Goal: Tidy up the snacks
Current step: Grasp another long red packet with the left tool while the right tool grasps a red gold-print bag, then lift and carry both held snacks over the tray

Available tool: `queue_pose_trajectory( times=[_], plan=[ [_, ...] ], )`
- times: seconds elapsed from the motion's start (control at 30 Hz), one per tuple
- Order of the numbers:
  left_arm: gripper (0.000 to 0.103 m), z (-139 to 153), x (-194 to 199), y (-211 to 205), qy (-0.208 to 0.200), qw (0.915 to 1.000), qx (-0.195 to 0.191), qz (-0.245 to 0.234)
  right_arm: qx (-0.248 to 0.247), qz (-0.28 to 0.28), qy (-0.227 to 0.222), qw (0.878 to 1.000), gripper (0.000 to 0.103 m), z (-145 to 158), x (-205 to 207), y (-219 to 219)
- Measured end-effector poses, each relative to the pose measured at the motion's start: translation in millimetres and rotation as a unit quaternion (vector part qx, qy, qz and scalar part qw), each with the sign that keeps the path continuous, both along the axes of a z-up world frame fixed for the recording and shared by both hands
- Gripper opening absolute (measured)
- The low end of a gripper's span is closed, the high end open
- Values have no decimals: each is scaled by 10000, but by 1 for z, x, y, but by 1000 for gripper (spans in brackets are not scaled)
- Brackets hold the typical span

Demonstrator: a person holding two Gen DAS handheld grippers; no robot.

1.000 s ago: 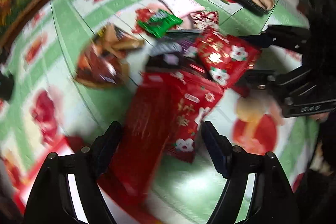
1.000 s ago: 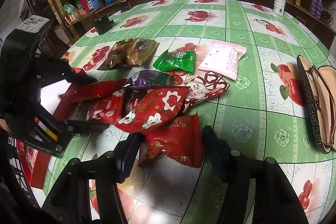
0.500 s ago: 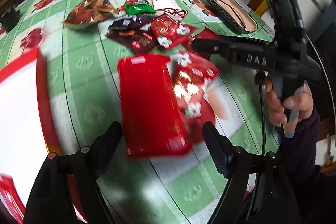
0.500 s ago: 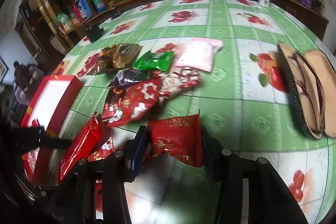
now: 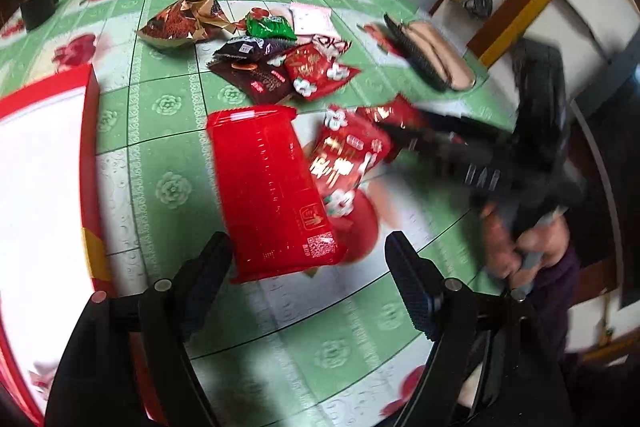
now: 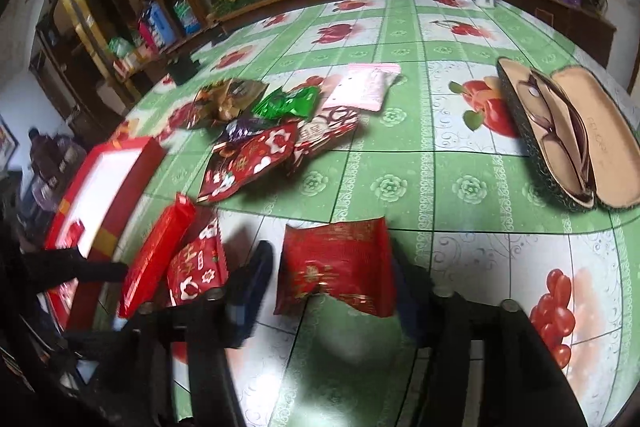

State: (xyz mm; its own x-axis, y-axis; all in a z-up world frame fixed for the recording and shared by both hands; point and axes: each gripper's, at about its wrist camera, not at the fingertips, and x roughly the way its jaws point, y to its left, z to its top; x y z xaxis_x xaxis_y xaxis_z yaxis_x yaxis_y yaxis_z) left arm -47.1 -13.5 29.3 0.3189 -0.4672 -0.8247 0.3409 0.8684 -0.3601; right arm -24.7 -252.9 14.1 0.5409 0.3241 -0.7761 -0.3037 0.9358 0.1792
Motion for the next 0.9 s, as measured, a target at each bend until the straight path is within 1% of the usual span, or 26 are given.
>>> queue_pose_trajectory(
  times=[0.03,0.07,0.13,0.2,0.23,0.27,0.3,0.33,0.37,0.43,0.47,0.5,0.63,0.77,0.87,0.9],
  plan=[
    [79,-1,3,0,47,10000,-34,54,-264,-26,-40,9996,83,-1,-1,5],
    [79,-2,6,1,56,9999,10,121,-361,-30,-91,9993,83,-3,-1,7],
    [79,-6,10,1,56,9995,137,269,-386,-41,-124,9992,82,-4,-1,8],
    [78,-11,14,0,27,9993,156,350,-329,-107,-151,9993,75,-3,-1,4],
    [78,-11,14,-1,-60,9991,223,356,-350,-183,-193,9990,63,-3,-1,1],
    [78,-12,15,-3,-106,9988,315,368,-360,-224,-209,9989,56,-2,0,0],
    [78,-12,16,-4,-144,9985,350,388,-333,-244,-208,9989,55,-2,0,-2],
    [71,-12,17,-4,-173,9985,346,400,-306,-254,-205,9990,55,-2,1,-3],
    [62,-12,17,-5,-217,9982,375,413,-318,-253,-211,9990,55,-2,1,-2],
    [53,-12,17,-6,-300,9975,464,439,-404,-231,-262,9986,54,-2,0,0],
    [50,-12,16,-7,-362,9972,505,421,-424,-217,-276,9985,52,-2,0,1],
    [49,-13,15,-9,-419,9968,569,382,-414,-201,-277,9986,51,-2,0,2],
    [47,-13,2,-18,-695,9935,889,146,-415,-202,-286,9985,50,-2,0,2],
    [45,-7,-10,-12,-856,9923,876,167,-379,-258,-286,9985,48,-3,-2,0],
    [44,0,-17,-9,-1014,9902,947,156,-404,-337,-310,9981,48,-3,-4,-1],
    [41,1,-19,-9,-1044,9895,992,148,-451,-372,-327,9978,47,-3,-5,-1]
  ],
)
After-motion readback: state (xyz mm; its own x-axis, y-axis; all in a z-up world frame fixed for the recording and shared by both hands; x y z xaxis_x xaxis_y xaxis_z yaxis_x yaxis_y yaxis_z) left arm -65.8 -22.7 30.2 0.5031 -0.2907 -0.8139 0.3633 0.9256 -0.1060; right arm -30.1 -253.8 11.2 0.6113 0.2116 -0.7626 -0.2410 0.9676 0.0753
